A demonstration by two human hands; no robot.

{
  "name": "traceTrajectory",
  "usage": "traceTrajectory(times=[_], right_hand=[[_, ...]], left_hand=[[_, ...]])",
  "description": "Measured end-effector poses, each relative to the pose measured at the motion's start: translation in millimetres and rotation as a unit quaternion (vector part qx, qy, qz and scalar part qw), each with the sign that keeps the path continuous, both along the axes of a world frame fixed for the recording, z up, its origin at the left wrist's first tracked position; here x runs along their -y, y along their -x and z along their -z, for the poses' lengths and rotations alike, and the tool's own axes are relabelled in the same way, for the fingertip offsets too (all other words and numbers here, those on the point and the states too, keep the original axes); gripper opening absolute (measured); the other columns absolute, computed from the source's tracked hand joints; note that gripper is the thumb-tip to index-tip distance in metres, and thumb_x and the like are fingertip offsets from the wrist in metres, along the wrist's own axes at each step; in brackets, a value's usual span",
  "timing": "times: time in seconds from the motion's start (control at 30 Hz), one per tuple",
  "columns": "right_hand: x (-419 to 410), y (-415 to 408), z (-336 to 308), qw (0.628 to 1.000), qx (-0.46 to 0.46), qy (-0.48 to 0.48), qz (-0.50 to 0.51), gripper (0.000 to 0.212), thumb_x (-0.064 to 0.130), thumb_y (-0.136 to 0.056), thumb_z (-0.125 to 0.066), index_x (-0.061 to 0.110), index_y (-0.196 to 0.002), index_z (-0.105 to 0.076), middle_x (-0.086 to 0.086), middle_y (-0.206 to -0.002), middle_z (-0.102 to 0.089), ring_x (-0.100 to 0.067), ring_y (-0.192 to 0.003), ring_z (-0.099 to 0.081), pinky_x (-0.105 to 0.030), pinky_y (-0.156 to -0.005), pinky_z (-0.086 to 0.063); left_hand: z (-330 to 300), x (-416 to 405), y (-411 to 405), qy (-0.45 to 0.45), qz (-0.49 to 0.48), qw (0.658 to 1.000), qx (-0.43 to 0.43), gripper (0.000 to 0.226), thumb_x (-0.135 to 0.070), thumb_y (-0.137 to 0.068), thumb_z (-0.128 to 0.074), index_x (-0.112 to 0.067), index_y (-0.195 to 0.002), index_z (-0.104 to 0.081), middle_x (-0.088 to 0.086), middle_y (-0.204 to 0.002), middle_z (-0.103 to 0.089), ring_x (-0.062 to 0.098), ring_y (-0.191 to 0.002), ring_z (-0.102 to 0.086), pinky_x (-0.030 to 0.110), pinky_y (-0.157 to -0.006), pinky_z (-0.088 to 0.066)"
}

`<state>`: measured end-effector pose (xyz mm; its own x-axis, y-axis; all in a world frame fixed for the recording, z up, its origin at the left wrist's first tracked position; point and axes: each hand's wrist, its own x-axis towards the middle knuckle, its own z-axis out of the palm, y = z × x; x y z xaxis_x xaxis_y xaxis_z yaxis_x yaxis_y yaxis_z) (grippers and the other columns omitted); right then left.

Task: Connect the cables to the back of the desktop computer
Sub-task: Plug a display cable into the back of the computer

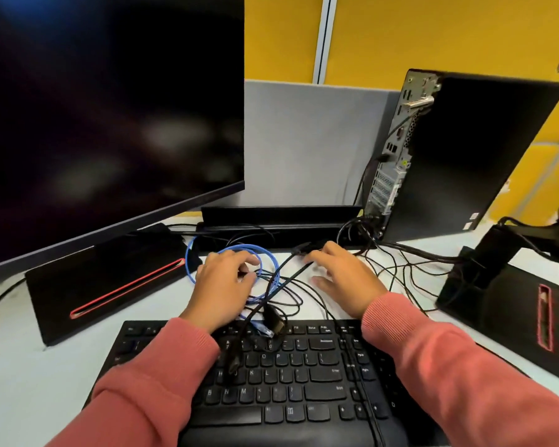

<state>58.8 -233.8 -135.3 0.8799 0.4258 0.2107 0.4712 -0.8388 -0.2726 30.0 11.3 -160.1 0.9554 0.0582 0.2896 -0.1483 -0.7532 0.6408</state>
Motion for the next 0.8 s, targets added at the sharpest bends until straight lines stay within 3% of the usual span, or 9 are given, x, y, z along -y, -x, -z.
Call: traceTrajectory(times=[0.13, 0.23, 0.37, 0.47, 0.57, 0.8], right_hand=[[3, 0, 13, 0.994, 0.008, -0.101, 0.04, 0.014, 0.033, -0.094, -0.069, 0.035, -0.105, -0.059, 0.012, -0.095, -0.044, -0.008, -0.079, -0.053, -0.037, -0.077, -0.052], [4, -2, 20, 0.986, 0.019, -0.159, 0.051, 0.014, 0.025, -0.094, -0.067, 0.032, -0.098, -0.056, 0.01, -0.087, -0.044, -0.011, -0.068, -0.048, -0.029, -0.068, -0.044], [7, -7, 22, 0.968, 0.022, -0.24, 0.067, 0.018, 0.019, -0.096, -0.064, 0.035, -0.092, -0.057, -0.001, -0.085, -0.056, -0.014, -0.071, -0.052, -0.03, -0.065, -0.045], [9, -9, 23, 0.943, 0.033, -0.323, 0.076, 0.023, 0.017, -0.098, -0.063, 0.037, -0.087, -0.062, 0.002, -0.086, -0.064, -0.007, -0.076, -0.058, -0.028, -0.071, -0.049], [10, -6, 20, 0.932, 0.055, -0.346, 0.091, 0.014, 0.028, -0.102, -0.058, 0.025, -0.09, -0.065, 0.0, -0.083, -0.064, -0.021, -0.077, -0.061, -0.045, -0.073, -0.054], [13, -3, 19, 0.92, 0.076, -0.366, 0.119, 0.02, 0.023, -0.106, -0.051, 0.022, -0.095, -0.067, 0.002, -0.084, -0.065, -0.019, -0.076, -0.063, -0.041, -0.074, -0.054]], left_hand=[[0, -2, -1, 0.049, 0.002, 0.999, 0.019, 0.021, -0.023, -0.098, -0.061, -0.039, -0.109, -0.068, -0.016, -0.098, -0.063, 0.014, -0.104, -0.05, 0.045, -0.1, -0.044], [-1, 1, 2, 0.019, 0.018, 0.999, 0.021, 0.021, -0.026, -0.099, -0.061, -0.04, -0.113, -0.068, -0.018, -0.105, -0.059, 0.01, -0.109, -0.047, 0.039, -0.106, -0.038], [-3, 4, 6, -0.023, 0.078, 0.995, 0.049, 0.029, -0.026, -0.097, -0.065, -0.042, -0.12, -0.067, -0.019, -0.11, -0.055, 0.008, -0.115, -0.046, 0.035, -0.105, -0.031], [-3, 7, 7, -0.088, 0.158, 0.982, 0.049, 0.047, -0.015, -0.094, -0.061, -0.045, -0.13, -0.064, -0.022, -0.115, -0.048, 0.007, -0.114, -0.043, 0.034, -0.103, -0.028], [-1, 8, 8, -0.118, 0.173, 0.978, 0.014, 0.053, -0.007, -0.091, -0.054, -0.047, -0.124, -0.066, -0.025, -0.114, -0.044, 0.006, -0.117, -0.04, 0.034, -0.105, -0.027], [-7, 8, 14, -0.124, 0.212, 0.969, -0.017, 0.043, -0.02, -0.094, -0.054, -0.051, -0.122, -0.065, -0.025, -0.108, -0.053, 0.003, -0.11, -0.041, 0.031, -0.101, -0.025]])
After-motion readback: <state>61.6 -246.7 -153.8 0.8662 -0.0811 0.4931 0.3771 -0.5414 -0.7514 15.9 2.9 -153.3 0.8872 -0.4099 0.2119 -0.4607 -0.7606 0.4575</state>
